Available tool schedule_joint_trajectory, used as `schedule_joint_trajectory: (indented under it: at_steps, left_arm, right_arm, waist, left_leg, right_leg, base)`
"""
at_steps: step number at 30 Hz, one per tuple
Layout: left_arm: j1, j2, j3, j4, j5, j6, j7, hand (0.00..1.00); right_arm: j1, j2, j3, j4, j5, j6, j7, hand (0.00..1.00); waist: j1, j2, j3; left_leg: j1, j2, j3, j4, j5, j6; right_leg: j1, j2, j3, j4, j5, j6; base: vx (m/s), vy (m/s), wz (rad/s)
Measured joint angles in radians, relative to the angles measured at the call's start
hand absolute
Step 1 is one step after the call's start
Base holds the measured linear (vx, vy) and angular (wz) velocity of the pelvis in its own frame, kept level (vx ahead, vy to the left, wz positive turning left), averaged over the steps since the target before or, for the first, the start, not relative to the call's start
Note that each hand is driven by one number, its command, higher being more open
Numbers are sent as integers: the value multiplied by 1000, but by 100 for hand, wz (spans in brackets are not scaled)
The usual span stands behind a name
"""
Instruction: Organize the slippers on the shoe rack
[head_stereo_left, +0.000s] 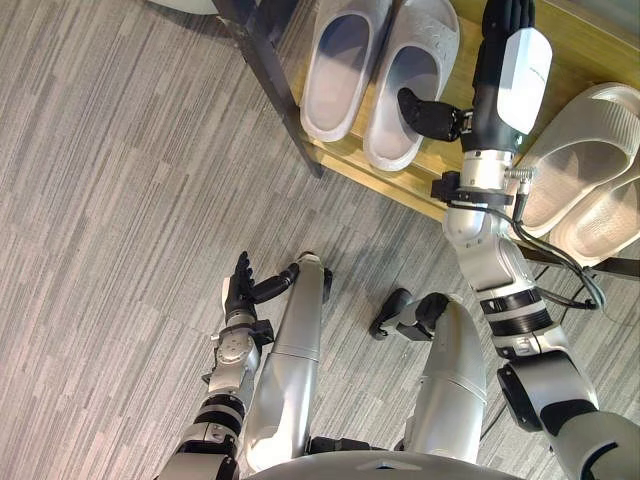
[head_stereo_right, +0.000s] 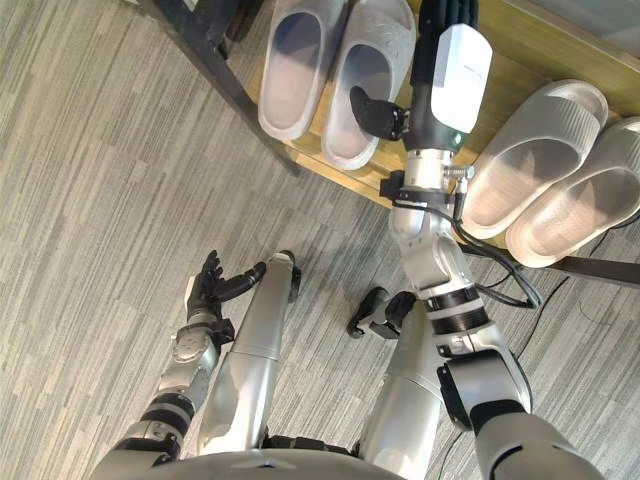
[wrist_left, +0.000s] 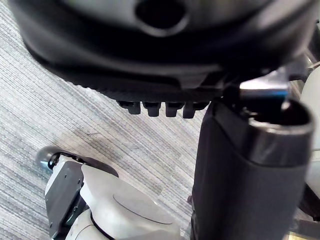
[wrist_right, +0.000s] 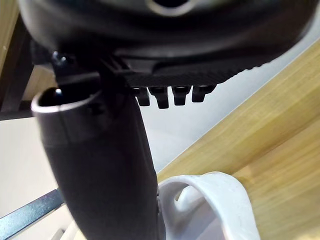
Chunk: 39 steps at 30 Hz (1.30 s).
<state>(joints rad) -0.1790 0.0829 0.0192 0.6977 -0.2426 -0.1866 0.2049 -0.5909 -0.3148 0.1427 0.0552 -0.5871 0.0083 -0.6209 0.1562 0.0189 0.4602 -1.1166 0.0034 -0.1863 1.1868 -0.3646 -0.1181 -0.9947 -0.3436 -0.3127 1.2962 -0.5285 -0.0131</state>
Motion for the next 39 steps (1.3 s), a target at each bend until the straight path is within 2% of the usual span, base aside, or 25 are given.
schedule_joint_trajectory:
  at_steps: [4,11,14,17,18,21,27,39]
  left_arm:
    - [1,7,1,5,0,4,2,100]
    - [8,12,11,6,0,16,6,100]
    - [9,11,25,15,1,22,5,100]
    - [16,11,36,15,2,22,3,100]
    - [16,11,37,15,2,22,2,100]
    - [17,10,45,20,19,22,-10,100]
    - [17,9,70,31,22,23,-20,100]
    - [17,4,84,33,39,21,-30,100]
  right_arm:
    - [73,33,-13,-54,5,-23,8,100]
    - [245,193,-42,-161,96,-69,20,100]
    - [303,268,-42,-161,247,-109,47,100]
    - [332,312,-38,-147,416,-153,119,100]
    - [332,314,-38,-145,433,-157,126,100]
    - [328,318,-38,-87,610,-189,219,100]
    - [285,328,-32,-6,771,-228,307,100]
    - [129,325,11,140,785,-244,343,100]
  waist:
    - [-6,0,0]
    - [-13,-1,0]
    - [-20,-3,0]
    - [-25,-3,0]
    - [-25,-3,0]
    - [-26,-4,1]
    - [-28,-16,2]
    - [-25,-17,3]
  left_leg:
    - [19,7,8,-5,0,0]
    - [37,28,12,-20,-2,-2]
    - [53,32,19,-29,-2,-3]
    - [59,38,24,-32,-3,-5]
    - [59,39,24,-32,-3,-5]
    - [69,42,30,-36,-3,-5]
    - [91,44,34,-49,-3,-5]
    - [93,43,35,-49,-3,-5]
  right_leg:
    - [14,6,7,-6,1,0]
    - [29,28,7,-29,9,1]
    - [37,31,12,-36,10,3]
    - [37,37,17,-39,13,4]
    - [37,38,17,-39,13,4]
    - [43,40,24,-42,16,7]
    - [62,43,26,-56,19,12]
    - [64,40,25,-56,20,13]
  base:
    - [23,15,-6]
    - [10,10,-7]
    - [29,15,-4]
    - [16,13,-6]
    - [8,16,-6]
    - [5,14,-3]
    - [0,0,0]
    - [0,0,0]
